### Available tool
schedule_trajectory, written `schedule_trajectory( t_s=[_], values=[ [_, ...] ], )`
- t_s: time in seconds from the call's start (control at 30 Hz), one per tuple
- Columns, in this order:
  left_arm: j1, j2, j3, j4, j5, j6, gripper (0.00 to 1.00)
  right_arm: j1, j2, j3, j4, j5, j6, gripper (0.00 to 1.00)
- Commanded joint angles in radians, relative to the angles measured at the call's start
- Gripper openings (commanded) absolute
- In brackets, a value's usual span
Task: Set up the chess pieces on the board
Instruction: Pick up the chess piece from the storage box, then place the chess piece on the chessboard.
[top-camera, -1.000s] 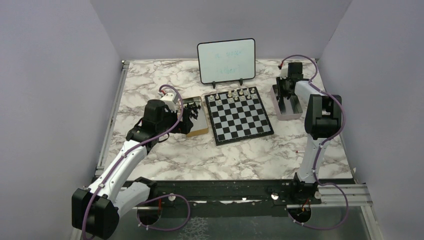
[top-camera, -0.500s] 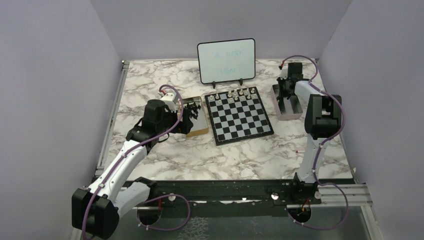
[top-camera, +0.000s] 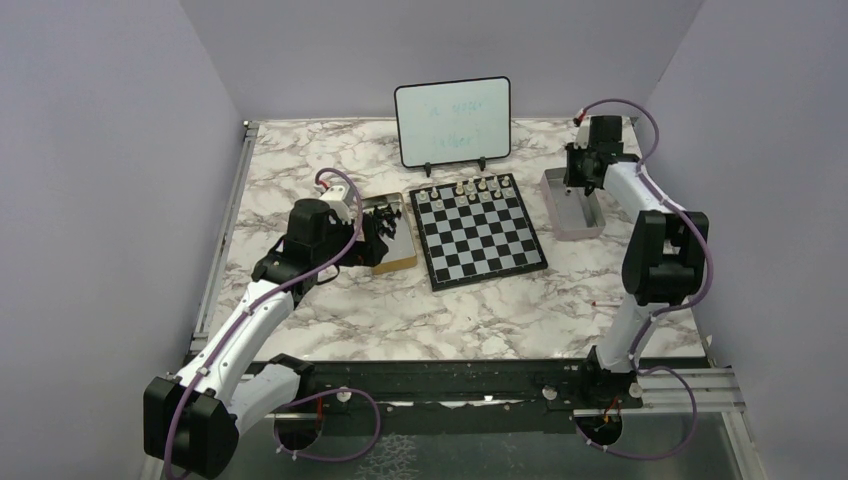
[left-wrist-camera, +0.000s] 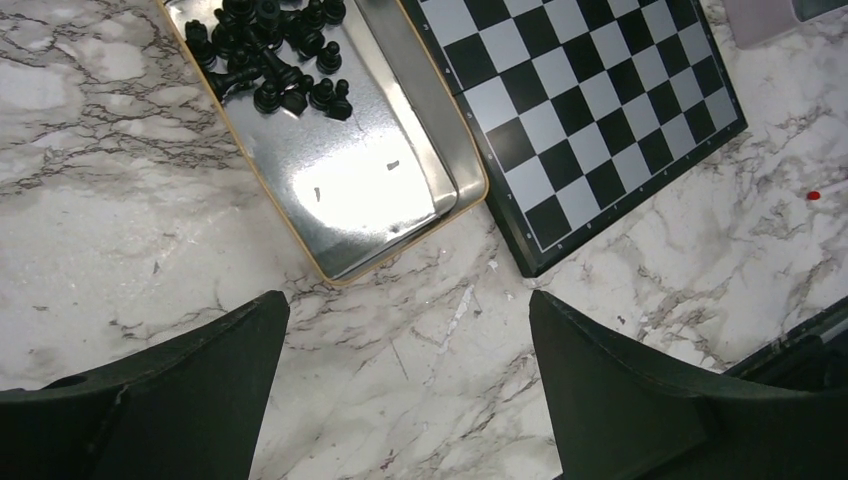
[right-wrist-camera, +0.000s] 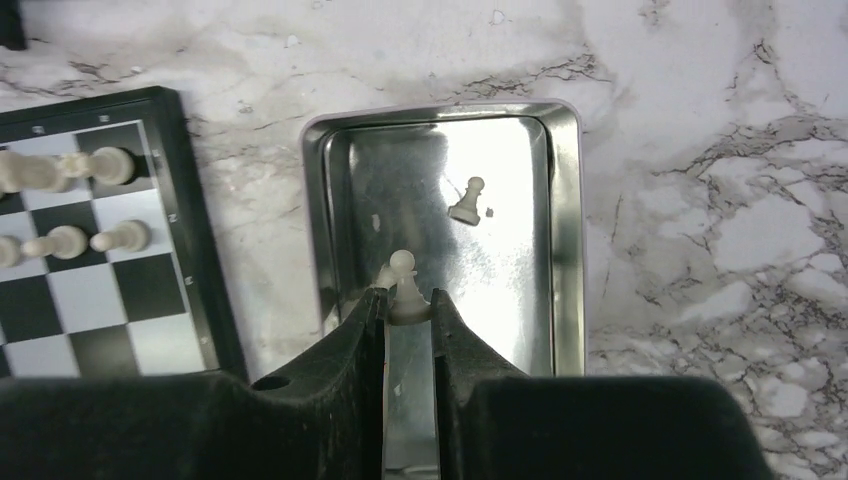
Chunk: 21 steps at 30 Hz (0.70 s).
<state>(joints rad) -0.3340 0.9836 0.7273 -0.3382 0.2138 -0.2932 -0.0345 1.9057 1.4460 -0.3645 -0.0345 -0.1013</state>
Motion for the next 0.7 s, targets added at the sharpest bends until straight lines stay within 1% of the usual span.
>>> schedule_trajectory(
  t_s=[0.0,0.23,0.4,0.5,0.6,0.67],
  values=[
    [-0.002,0.002,0.048,0.018,0.083,-0.094,0.89,0.004,-0.116,-0.058,-0.007,-0.076,0.071,0.12],
    [-0.002,0.056,0.139,0.021,0.202,-0.205,0.82,0.034,-0.293,-0.230,0.158,-0.289,0.187,0.11],
    [-0.002,0.120,0.214,0.044,0.284,-0.275,0.73,0.128,-0.390,-0.342,0.281,-0.393,0.211,0.11],
    [-0.002,0.170,0.270,0.060,0.327,-0.328,0.68,0.200,-0.459,-0.420,0.399,-0.459,0.211,0.11],
    [-0.002,0.227,0.322,0.087,0.393,-0.383,0.65,0.291,-0.510,-0.487,0.502,-0.482,0.179,0.12],
    [-0.002,0.259,0.349,0.112,0.432,-0.422,0.63,0.334,-0.531,-0.525,0.572,-0.533,0.188,0.12]
  ],
)
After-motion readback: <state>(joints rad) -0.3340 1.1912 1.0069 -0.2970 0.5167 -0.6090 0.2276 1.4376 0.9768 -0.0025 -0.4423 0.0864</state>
